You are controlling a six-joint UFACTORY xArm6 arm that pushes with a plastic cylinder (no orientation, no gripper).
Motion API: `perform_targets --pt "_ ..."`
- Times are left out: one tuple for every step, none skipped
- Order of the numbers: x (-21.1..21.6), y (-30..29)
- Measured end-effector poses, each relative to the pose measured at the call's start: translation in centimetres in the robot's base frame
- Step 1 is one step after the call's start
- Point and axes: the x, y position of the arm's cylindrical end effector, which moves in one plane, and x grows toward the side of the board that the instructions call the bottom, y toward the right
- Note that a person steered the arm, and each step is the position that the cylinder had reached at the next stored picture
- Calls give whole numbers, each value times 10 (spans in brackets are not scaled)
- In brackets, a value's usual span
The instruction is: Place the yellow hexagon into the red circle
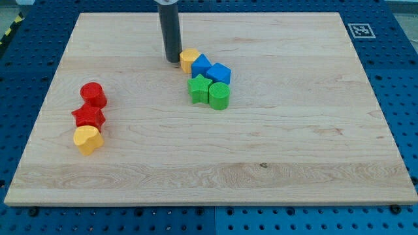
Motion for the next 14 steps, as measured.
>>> perform_targets --pt "-36 -2" --pt "-51 37" --pt "-13 96" --pt "13 88" --pt "12 55" --pt "10 41" --pt "10 40" --pt "6 47" --pt "-16 57" --pt "-17 57" --pt "-16 47" --pt "-14 26" --pt "-1 13" --pt "14 4"
